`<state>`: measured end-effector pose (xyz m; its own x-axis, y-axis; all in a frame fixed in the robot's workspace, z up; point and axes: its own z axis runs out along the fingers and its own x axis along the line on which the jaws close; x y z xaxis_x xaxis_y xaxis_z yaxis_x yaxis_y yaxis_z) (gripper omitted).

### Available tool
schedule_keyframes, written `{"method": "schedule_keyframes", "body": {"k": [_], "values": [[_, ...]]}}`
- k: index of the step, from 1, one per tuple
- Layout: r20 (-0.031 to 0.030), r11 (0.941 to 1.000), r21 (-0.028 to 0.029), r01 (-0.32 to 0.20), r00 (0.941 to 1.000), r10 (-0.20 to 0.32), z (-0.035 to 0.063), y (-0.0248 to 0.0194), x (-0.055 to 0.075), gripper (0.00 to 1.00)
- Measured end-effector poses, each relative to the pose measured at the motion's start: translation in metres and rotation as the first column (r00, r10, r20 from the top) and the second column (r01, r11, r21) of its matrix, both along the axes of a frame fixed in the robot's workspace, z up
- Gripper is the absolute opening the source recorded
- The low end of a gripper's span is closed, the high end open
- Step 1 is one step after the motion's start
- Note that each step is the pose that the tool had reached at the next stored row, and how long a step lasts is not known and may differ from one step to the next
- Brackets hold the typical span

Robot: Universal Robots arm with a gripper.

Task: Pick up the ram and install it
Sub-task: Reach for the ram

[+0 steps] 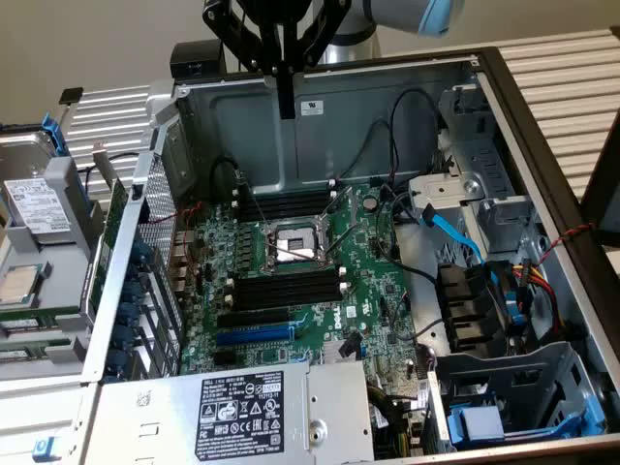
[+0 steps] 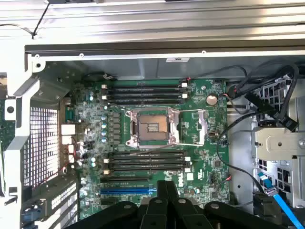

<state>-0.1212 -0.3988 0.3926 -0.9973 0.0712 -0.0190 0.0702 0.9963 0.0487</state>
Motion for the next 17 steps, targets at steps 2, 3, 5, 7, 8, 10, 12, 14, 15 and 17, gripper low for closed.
{"method": "schedule_keyframes", "body": {"k": [2,3,5,7,8,10,12,14,15,17], "values": [[-0.0001,1.0000,0.0000,0.000,1.0000,0.000,0.0000,0.0000,0.0000,0.11],[0.0000,1.0000,0.0000,0.000,1.0000,0.000,0.0000,0.0000,0.0000,0.11],[0.0000,1.0000,0.0000,0.000,1.0000,0.000,0.0000,0.0000,0.0000,0.11],[0.0000,1.0000,0.0000,0.000,1.0000,0.000,0.0000,0.0000,0.0000,0.11],[0.0000,1.0000,0.0000,0.000,1.0000,0.000,0.0000,0.0000,0.0000,0.11],[0.0000,1.0000,0.0001,0.000,1.0000,0.000,0.0000,0.0000,0.0000,0.11],[0.0000,1.0000,0.0000,0.000,1.0000,0.000,0.0000,0.0000,0.0000,0.11],[0.0000,1.0000,0.0000,0.000,1.0000,0.000,0.0000,0.0000,-0.0012,0.11],[-0.0002,1.0000,-0.0001,0.000,1.0000,0.000,0.0001,0.0000,-0.0024,0.11],[-0.0001,1.0000,-0.0001,0.000,1.0000,0.000,0.0000,0.0000,-0.0059,0.11]]}}
